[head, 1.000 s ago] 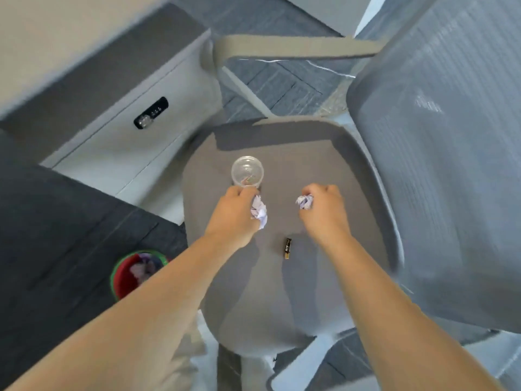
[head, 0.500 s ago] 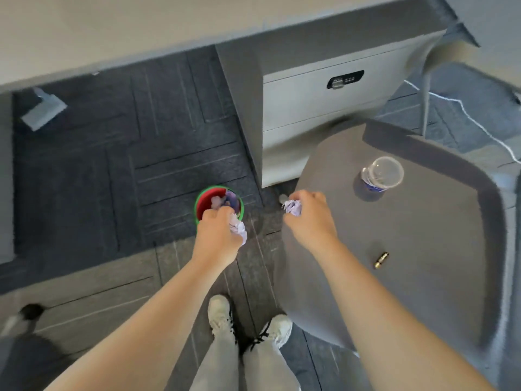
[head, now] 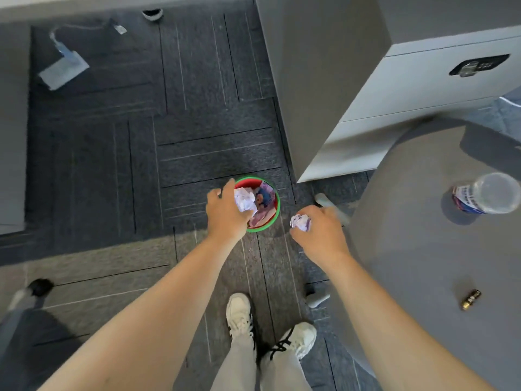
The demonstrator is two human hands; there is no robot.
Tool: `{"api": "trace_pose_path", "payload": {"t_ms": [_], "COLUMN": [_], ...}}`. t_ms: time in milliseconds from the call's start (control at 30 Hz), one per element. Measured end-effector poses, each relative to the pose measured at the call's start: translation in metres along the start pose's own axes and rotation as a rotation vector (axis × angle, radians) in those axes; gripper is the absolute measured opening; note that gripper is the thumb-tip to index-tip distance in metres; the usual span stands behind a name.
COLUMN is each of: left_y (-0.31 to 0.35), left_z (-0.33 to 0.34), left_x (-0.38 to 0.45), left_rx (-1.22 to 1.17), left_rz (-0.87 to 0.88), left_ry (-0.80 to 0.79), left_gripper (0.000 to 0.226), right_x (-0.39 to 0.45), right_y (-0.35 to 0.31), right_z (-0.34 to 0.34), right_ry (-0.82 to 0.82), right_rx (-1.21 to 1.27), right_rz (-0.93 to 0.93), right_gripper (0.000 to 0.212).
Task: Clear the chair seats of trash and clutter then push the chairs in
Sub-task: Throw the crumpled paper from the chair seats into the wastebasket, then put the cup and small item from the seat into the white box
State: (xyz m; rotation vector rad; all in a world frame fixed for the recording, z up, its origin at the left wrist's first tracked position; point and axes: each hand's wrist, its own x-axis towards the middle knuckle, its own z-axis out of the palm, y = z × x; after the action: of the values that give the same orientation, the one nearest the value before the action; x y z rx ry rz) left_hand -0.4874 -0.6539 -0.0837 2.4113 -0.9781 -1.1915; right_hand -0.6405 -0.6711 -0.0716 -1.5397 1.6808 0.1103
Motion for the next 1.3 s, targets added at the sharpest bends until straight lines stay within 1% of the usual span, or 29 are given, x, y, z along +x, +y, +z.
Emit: {"api": "trace_pose_path", "payload": {"t_ms": [33, 100, 167, 233, 267, 367, 467, 533, 633, 733, 833, 933, 1033, 1133, 1233, 1300], "left_y": [-0.003, -0.011, -0.019, -0.026, -0.028, -0.019, 0.011, 0.039, 0.081, 0.120, 0.151, 0.169, 0.174, 0.176, 0.182, 0.190], "left_z": [-0.003, -0.011, -0.019, -0.026, -0.029, -0.034, -0.029, -0.018, 0.010, 0.043, 0.081, 0.123, 0.161, 0.191, 0.208, 0.216], "left_x": [0.004, 0.007, 0.003, -0.002, -0.005, -0.016, -0.031, -0.043, -0.064, -0.088, -0.108, -0.120, -0.125, -0.122, -0.119, -0.116], "left_rx": [0.002, 0.024, 0.071, 0.136, 0.159, 0.191, 0.222, 0.248, 0.264, 0.290, 0.348, 0.392, 0.421, 0.435, 0.458, 0.443], "left_rz": [-0.011, -0.019, -0.009, 0.001, 0.005, 0.039, 0.139, 0.217, 0.326, 0.407, 0.480, 0.501, 0.478, 0.435, 0.424, 0.430], "left_ry": [0.000, -0.003, -0.003, -0.014, -0.028, -0.096, -0.152, -0.191, -0.265, -0.341, -0.406, -0.458, -0.484, -0.481, -0.441, -0.397], "left_gripper": [0.073, 0.067, 0.057, 0.052, 0.049, 0.040, 0.033, 0.031, 0.034, 0.036, 0.036, 0.036, 0.035, 0.034, 0.039, 0.046], "right_x": [0.005, 0.013, 0.020, 0.020, 0.020, 0.010, -0.007, -0.020, -0.042, -0.065, -0.084, -0.087, -0.077, -0.062, -0.048, -0.042], "right_y": [-0.004, -0.015, -0.027, -0.037, -0.039, -0.036, -0.021, -0.003, 0.036, 0.086, 0.135, 0.178, 0.207, 0.225, 0.241, 0.250], "right_z": [0.006, 0.016, 0.023, 0.022, 0.020, 0.002, -0.031, -0.059, -0.100, -0.133, -0.152, -0.157, -0.152, -0.141, -0.133, -0.137], "right_ry": [-0.006, -0.028, -0.053, -0.081, -0.080, -0.047, 0.001, 0.072, 0.166, 0.211, 0.201, 0.173, 0.114, 0.064, 0.024, 0.017], "right_rx": [0.006, -0.001, 0.005, 0.031, 0.024, -0.012, -0.007, -0.012, -0.005, 0.013, 0.049, 0.116, 0.142, 0.108, 0.085, 0.086], "right_rz": [0.001, -0.029, -0.075, -0.076, -0.073, -0.038, 0.019, 0.069, 0.211, 0.375, 0.554, 0.653, 0.689, 0.683, 0.654, 0.633], "right_gripper": [0.030, 0.035, 0.048, 0.064, 0.065, 0.052, 0.046, 0.042, 0.035, 0.031, 0.031, 0.030, 0.034, 0.034, 0.029, 0.027]}}
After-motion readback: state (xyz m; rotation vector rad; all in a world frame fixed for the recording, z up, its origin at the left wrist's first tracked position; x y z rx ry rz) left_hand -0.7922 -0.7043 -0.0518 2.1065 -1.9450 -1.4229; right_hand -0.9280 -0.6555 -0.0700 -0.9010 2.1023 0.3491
